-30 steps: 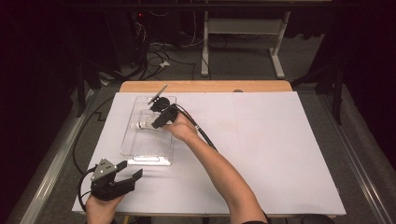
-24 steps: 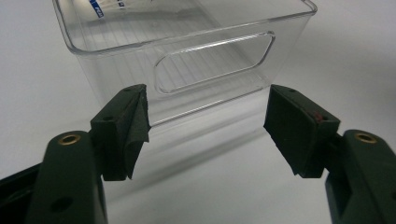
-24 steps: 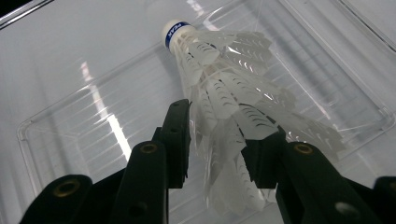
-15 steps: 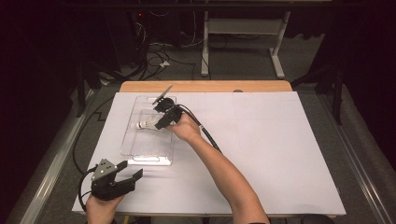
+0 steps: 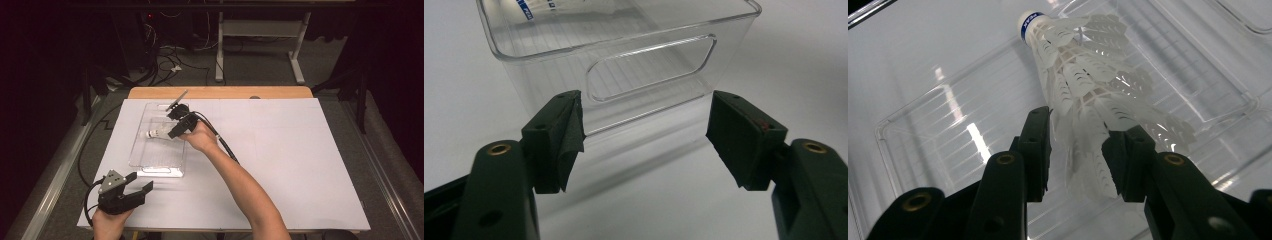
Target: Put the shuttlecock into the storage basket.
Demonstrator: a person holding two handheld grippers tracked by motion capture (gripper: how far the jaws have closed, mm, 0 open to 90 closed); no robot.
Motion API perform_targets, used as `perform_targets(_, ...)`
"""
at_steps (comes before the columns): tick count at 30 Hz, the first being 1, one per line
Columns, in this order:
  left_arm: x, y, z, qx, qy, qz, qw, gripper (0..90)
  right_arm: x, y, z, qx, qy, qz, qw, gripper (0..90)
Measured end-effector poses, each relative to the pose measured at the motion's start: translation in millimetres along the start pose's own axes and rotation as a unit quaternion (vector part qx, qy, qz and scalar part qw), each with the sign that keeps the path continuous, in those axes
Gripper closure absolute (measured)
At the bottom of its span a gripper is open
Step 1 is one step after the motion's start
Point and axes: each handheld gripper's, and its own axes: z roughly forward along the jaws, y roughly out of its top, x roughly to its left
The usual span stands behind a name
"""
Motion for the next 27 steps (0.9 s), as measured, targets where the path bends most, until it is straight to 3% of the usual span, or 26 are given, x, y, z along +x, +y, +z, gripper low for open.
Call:
perform_targets(14,2.7,0.2,0.7,0.001,0.002,-0.005,1.0,32.0,-4.1,-5.2,-19.5,-0.023,-0.001,0.002,0.9997,60.2)
perform_targets(20,3.4,0.3,1.1,0.002,0.004,-0.008,1.0,32.0,-1.1,-7.8,-29.3,-0.032,-0.016,-0.005,0.9993,59.6)
perform_targets(27,3.2,0.5,2.0,0.002,0.004,-0.007,1.0,32.0,-4.8,-13.4,-40.0,-0.051,-0.018,-0.005,0.9985,59.8)
